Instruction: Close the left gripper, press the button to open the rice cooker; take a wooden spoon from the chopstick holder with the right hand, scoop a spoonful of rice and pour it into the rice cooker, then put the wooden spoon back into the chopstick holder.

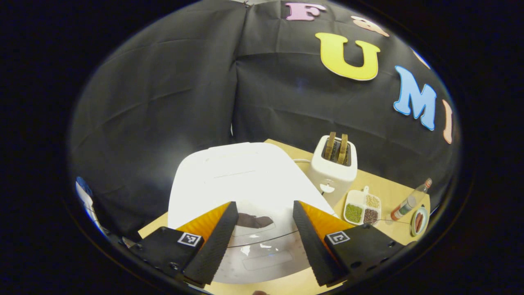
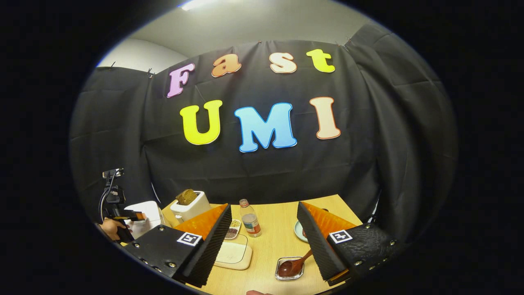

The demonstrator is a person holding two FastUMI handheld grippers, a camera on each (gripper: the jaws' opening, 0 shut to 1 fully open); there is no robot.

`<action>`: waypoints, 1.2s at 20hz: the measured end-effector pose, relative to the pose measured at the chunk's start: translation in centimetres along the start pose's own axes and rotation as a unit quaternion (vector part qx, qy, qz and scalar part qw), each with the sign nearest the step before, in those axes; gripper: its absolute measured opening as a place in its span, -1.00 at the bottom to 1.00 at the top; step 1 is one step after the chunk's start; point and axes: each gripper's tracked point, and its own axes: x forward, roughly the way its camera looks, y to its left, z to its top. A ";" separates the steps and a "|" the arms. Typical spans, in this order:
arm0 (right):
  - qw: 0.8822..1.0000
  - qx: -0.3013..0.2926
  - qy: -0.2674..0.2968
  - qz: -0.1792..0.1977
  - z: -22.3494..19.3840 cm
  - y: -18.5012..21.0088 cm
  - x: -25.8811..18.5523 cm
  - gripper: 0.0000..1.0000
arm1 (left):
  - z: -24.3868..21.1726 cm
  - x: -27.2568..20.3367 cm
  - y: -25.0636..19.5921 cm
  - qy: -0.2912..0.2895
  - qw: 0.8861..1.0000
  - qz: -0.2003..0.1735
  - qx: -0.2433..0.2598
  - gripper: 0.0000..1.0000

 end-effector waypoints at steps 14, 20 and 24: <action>0.997 -0.013 -0.082 -0.002 6.6 1.0 -1.8 0.94 | 10.9 -21.9 -12.2 -0.229 0.958 -0.168 0.046 0.88; 0.997 -0.013 -0.081 0.008 6.7 3.1 -2.4 0.94 | 10.9 -30.6 -17.0 -0.272 0.932 -0.229 0.074 0.88; 0.996 -0.012 -0.091 0.010 6.7 4.5 -3.3 0.94 | 9.3 -32.7 -17.6 -0.276 0.924 -0.249 0.092 0.88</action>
